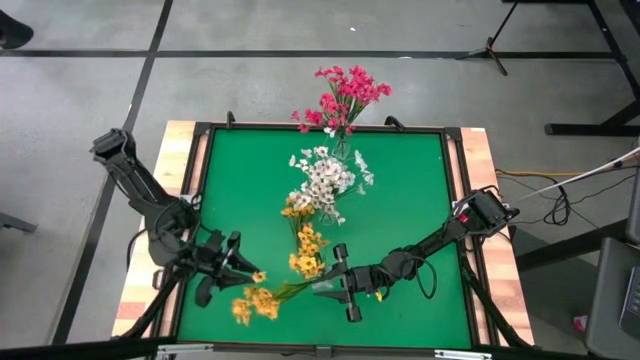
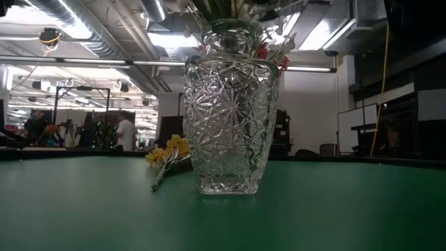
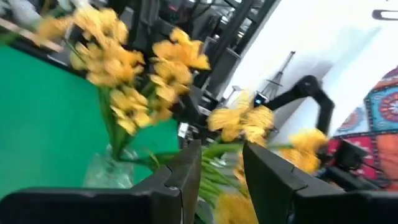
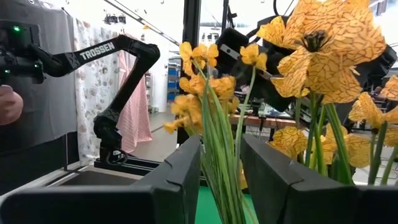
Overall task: Sort flowers into vase by color
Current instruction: Put the bottom yellow flowers into the bottom transparent vase
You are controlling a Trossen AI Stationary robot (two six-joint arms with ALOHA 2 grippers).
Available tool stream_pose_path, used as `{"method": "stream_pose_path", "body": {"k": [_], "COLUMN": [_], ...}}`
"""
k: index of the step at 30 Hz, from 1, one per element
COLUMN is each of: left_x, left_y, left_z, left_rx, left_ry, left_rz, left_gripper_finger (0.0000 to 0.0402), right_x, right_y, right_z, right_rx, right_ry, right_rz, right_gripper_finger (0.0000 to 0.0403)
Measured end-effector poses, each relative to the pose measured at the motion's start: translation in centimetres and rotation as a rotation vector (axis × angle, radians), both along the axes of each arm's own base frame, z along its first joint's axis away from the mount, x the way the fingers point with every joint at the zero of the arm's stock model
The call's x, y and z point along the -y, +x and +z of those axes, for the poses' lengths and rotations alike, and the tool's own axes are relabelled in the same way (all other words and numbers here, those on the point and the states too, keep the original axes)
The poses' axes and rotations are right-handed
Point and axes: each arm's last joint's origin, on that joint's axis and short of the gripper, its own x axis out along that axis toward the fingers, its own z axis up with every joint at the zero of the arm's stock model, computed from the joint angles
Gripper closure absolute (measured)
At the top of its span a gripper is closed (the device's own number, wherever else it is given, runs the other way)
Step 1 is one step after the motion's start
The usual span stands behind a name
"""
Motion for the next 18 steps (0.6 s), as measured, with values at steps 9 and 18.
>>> {"method": "stream_pose_path", "body": {"k": [9,18], "left_x": [-2.9,-4.4], "left_y": [-2.0,-6.5], "left_z": [1.8,1.3], "left_rx": [0.005,-0.109], "left_ry": [0.054,0.134], "left_rz": [0.023,-0.080], "left_gripper_finger": [0.0297,0.0298], "right_x": [0.0,0.0], "right_y": [0.0,0.0], "right_z": [0.0,-0.1], "right_rx": [0.000,-0.007], "right_ry": [0.001,-0.002], "right_rz": [0.000,0.001], "right_gripper_finger": [0.0286,0.0286]}}
